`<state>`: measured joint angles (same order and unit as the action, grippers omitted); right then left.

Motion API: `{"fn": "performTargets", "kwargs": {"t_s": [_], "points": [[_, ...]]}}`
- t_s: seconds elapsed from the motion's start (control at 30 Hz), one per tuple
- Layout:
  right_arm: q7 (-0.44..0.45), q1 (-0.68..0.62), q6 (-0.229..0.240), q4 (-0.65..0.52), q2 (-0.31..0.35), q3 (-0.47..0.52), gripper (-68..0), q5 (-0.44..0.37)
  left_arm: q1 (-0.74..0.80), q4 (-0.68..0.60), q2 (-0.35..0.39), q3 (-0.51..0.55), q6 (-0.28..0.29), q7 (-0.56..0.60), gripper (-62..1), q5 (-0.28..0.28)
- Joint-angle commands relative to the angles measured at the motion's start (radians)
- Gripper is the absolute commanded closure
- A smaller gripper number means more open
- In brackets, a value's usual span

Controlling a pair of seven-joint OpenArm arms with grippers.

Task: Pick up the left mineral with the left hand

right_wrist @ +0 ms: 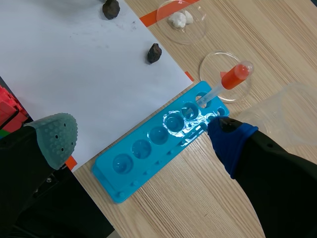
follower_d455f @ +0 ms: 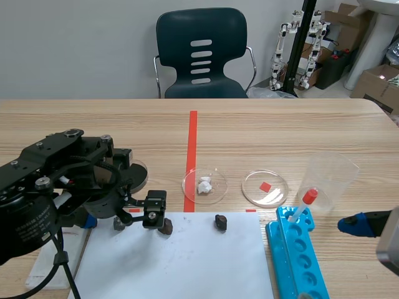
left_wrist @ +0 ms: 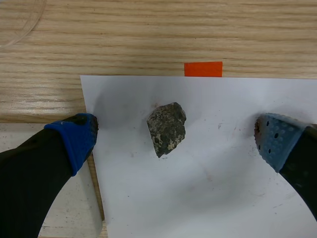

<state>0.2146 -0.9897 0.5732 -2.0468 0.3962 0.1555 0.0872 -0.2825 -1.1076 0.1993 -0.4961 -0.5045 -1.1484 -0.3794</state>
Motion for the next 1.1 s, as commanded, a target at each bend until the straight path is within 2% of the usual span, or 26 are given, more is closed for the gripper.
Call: {"fn": "performTargets", "kwargs": {"t_s": [0.0, 0.5, 0.57, 0.63, 0.77, 0.93, 1.07], "points": [[0.008, 0.006, -0.001, -0.016, 0.011, 0.002, -54.7, -0.008, -0.012, -0.005, -0.005, 0.006, -0.006, 0.005, -62.3, 0.002], [0.008, 0.006, -0.001, -0.016, 0.011, 0.002, -54.7, -0.008, -0.012, -0.005, -0.005, 0.006, -0.009, 0.006, -62.0, 0.007], [0.008, 0.006, -0.001, -0.016, 0.011, 0.002, -54.7, -0.008, -0.012, -0.005, -0.005, 0.006, -0.009, 0.006, -51.0, 0.007], [0.008, 0.006, -0.001, -0.016, 0.011, 0.002, -54.7, -0.008, -0.012, -0.005, -0.005, 0.006, -0.009, 0.006, -44.4, 0.007], [0.008, 0.006, -0.001, -0.016, 0.011, 0.002, -54.7, -0.008, -0.011, -0.005, -0.005, 0.006, -0.009, 0.006, -37.7, 0.007], [0.008, 0.006, -0.001, -0.016, 0.011, 0.002, -54.7, -0.008, -0.011, -0.005, -0.005, 0.006, -0.009, 0.006, -25.4, 0.007], [0.008, 0.006, -0.001, -0.016, 0.011, 0.002, -54.7, -0.008, -0.011, -0.005, -0.005, 0.006, -0.009, 0.006, -21.5, 0.007]]}}
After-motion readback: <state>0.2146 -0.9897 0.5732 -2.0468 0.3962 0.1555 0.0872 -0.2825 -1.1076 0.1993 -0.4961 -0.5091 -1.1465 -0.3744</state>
